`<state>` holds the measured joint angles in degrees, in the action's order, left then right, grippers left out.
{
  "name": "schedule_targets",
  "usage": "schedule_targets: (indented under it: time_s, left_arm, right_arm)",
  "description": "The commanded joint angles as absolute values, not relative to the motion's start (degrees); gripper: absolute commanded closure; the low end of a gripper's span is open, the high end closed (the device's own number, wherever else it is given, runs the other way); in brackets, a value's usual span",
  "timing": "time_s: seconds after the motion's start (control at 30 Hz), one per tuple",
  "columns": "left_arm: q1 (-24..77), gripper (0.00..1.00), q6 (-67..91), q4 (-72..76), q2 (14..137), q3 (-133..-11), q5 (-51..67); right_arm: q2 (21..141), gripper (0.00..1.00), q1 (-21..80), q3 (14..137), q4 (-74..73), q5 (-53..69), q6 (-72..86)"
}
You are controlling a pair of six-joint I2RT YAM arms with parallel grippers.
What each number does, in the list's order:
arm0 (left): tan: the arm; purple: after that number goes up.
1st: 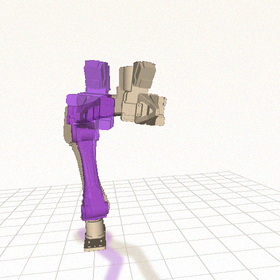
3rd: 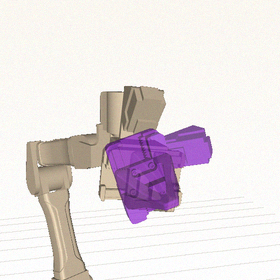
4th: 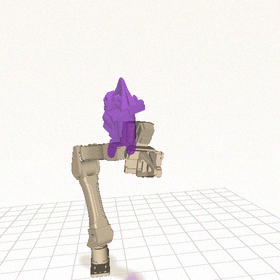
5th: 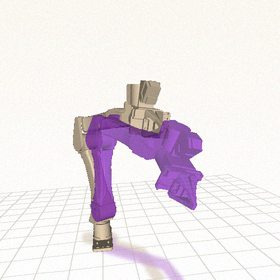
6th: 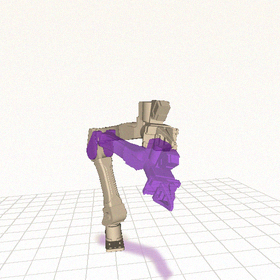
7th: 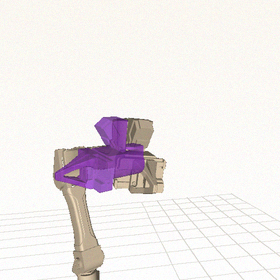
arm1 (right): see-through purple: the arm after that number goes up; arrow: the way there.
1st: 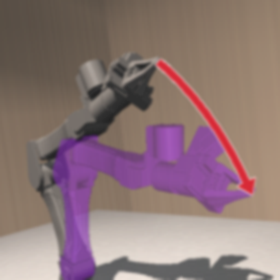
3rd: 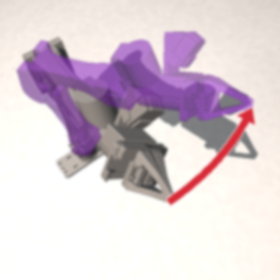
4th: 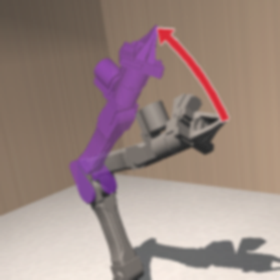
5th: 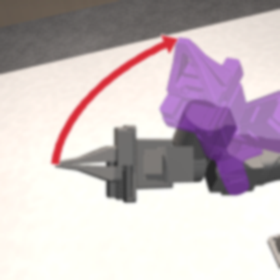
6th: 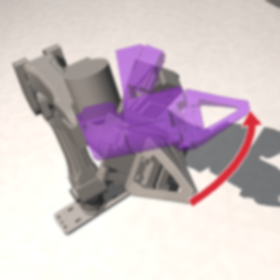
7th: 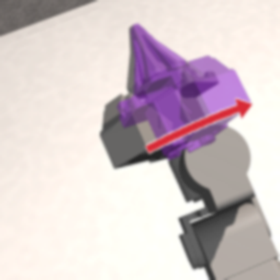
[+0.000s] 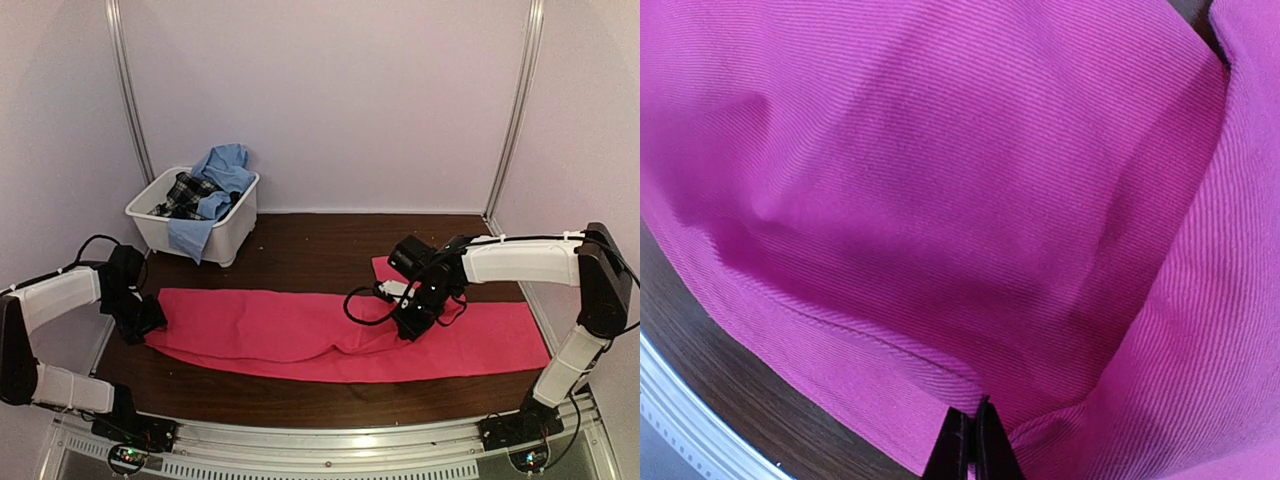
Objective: Fold and stack the mixed laundry pile
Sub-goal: Fold the flattened trousers at the center of the board.
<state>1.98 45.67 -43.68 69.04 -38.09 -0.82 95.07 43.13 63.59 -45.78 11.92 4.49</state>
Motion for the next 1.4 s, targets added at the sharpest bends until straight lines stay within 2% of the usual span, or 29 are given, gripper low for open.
schedule_targets:
  time_s: [0.0, 0.2, 0.27, 0.43, 0.6, 0.63, 1.17, 1.37]
  left_arm:
    - [1.9, 0.37, 52.3, -44.8, 69.4, -37.6, -2.2]
    - [1.9, 0.40, 53.2, -44.2, 69.6, -36.9, -1.4]
    - [1.9, 0.44, 53.2, -43.6, 70.1, -36.9, -1.6]
    - [1.8, 0.64, 53.2, -41.8, 71.9, -37.3, -1.8]
    - [0.8, 0.97, 52.4, -41.4, 72.1, -39.2, -1.4]
    - [0.6, 1.00, 52.0, -41.4, 71.7, -39.7, -1.2]
    - [-3.0, 1.00, 47.4, -47.7, 66.2, -51.4, -2.7]
    - [-5.1, 1.00, 45.3, -52.0, 64.3, -53.8, -2.2]
  right_arm:
    - [93.1, 1.00, 43.6, 62.2, -45.5, 12.0, 4.6]
    - [93.4, 1.00, 43.7, 61.6, -45.4, 11.5, 4.1]
    - [93.2, 1.00, 43.6, 61.2, -45.0, 11.6, 4.2]
    - [92.9, 1.00, 43.7, 61.3, -45.1, 11.3, 4.1]
    - [92.1, 1.00, 43.7, 61.5, -45.6, 9.8, 4.2]
    - [91.8, 1.00, 43.7, 61.6, -45.8, 9.3, 4.2]
    - [84.1, 1.00, 44.2, 67.6, -51.5, 6.0, 4.3]
    - [79.3, 1.00, 44.6, 67.9, -53.6, 10.1, 4.8]
